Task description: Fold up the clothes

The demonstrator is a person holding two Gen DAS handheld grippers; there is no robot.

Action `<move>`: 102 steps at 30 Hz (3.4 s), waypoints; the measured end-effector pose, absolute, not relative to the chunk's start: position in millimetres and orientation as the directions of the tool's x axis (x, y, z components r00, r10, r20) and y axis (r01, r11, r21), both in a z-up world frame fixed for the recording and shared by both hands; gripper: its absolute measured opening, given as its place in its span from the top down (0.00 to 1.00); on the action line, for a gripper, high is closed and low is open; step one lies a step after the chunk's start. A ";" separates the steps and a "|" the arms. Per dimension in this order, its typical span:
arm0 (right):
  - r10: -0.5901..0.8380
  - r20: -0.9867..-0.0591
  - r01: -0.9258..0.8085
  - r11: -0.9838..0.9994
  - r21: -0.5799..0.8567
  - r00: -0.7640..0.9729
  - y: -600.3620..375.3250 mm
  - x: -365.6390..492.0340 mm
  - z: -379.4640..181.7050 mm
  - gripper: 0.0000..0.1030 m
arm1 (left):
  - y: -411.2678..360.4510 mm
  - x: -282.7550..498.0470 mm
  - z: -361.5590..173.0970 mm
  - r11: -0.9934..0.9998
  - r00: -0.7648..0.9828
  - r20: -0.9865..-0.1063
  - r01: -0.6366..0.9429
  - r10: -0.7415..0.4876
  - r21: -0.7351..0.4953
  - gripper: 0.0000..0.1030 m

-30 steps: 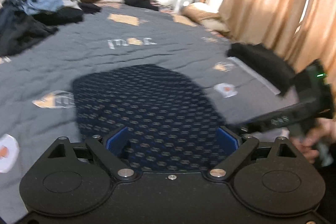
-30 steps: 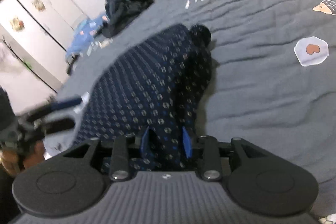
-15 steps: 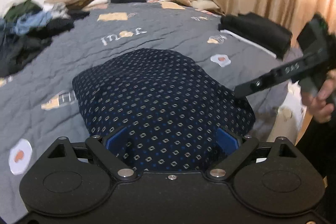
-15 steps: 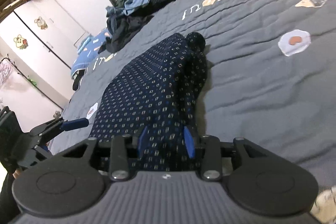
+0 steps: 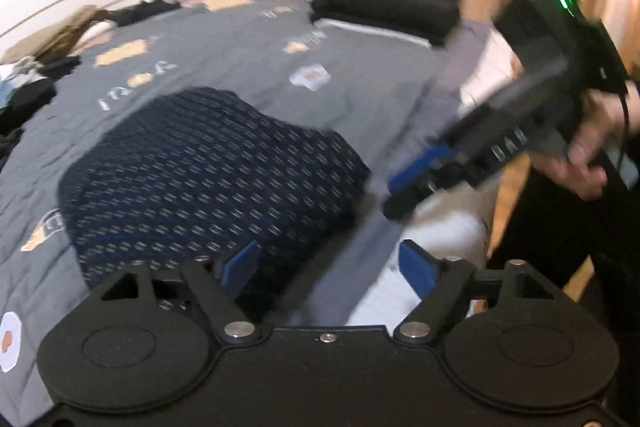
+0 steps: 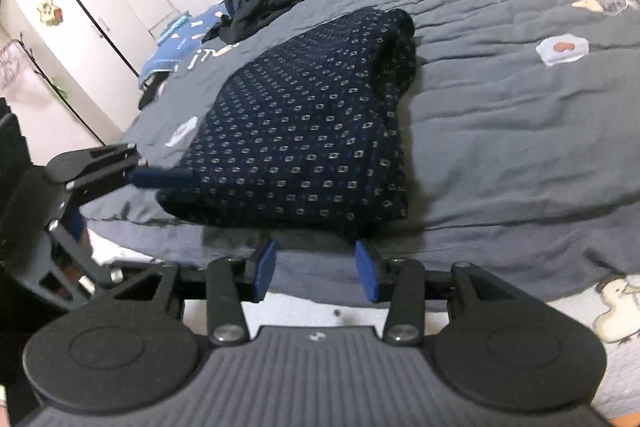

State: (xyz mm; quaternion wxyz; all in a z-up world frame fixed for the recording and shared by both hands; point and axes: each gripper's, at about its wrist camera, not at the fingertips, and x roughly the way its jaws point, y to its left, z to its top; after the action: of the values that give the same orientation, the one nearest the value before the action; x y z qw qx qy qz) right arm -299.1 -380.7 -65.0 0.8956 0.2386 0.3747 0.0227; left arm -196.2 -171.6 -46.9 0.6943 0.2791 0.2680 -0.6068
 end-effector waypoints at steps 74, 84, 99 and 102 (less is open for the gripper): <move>-0.082 -0.668 -0.443 0.687 -0.576 0.740 -294.2 -259.4 -115.0 0.84 | -204.8 -173.8 -91.6 0.182 0.229 -0.766 0.972 -0.601 0.148 0.93; -0.126 -0.612 -0.415 0.627 -0.659 0.781 -303.7 -279.5 -109.2 0.92 | -198.2 -190.3 -82.2 0.113 0.176 -0.762 0.984 -0.623 0.135 0.91; -0.151 -0.599 -0.376 0.652 -0.658 0.786 -315.9 -288.9 -102.6 0.93 | -205.5 -227.3 -82.5 0.049 0.237 -0.673 0.957 -0.701 0.286 0.66; -0.148 -0.600 -0.386 0.642 -0.663 0.786 -313.2 -288.8 -104.9 0.93 | -215.2 -230.4 -86.4 0.064 0.276 -0.662 0.943 -0.697 0.327 0.59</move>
State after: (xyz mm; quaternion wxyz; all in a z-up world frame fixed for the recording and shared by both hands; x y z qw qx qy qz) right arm -288.8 -313.2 -104.9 0.8477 -0.4175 0.3196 0.0700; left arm -230.4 -215.2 -86.4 0.7098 0.3666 0.1678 -0.5776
